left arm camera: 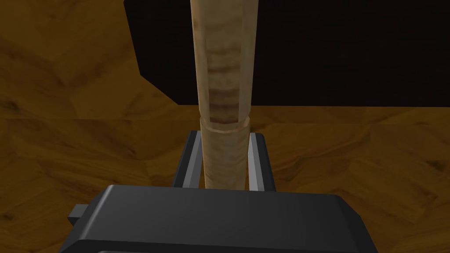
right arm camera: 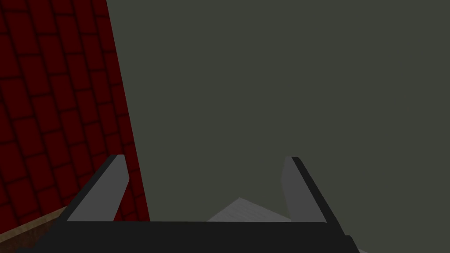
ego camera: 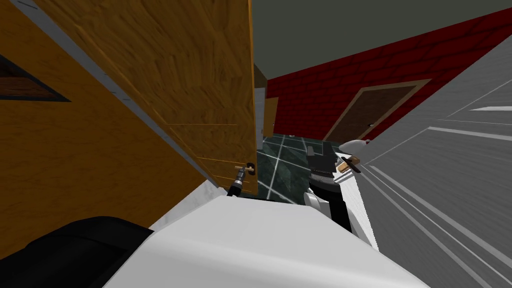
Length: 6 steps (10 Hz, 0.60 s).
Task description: Push the door open
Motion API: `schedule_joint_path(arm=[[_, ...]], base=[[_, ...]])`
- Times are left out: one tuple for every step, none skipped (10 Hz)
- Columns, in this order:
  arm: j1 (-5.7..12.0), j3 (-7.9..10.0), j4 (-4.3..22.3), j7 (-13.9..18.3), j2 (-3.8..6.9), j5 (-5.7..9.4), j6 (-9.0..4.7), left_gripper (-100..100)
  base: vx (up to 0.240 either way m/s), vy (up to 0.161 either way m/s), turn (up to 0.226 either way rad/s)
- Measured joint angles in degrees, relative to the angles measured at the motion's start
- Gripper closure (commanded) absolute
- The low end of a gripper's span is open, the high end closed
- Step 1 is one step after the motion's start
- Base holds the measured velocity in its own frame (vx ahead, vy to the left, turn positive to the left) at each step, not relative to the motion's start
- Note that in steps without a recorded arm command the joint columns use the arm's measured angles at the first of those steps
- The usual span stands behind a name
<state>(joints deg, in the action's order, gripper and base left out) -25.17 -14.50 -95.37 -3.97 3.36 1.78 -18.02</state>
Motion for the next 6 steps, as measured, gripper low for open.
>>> schedule_joint_path(arm=[[0.26, 0.72, 0.0, 0.1, 0.04, 0.25, 0.16, 100], [0.81, 1.56, 0.5, 0.0, -0.68, 0.32, 0.27, 100], [0.68, 2.31, 0.4, -0.1, -1.06, 0.49, 0.51, 100], [1.08, 3.13, 0.8, -0.4, -1.70, 0.52, 0.28, 100], [1.35, 3.99, 0.7, -0.5, -2.15, 0.67, 0.66, 100], [1.62, 4.81, 0.7, -0.5, -2.56, 0.83, 1.09, 100]], base=[[0.133, -0.111, 0.097], [0.170, -0.117, 0.098], [0.143, -0.131, 0.090], [0.138, -0.126, 0.072], [0.155, -0.116, 0.067], [0.165, -0.112, 0.092]])
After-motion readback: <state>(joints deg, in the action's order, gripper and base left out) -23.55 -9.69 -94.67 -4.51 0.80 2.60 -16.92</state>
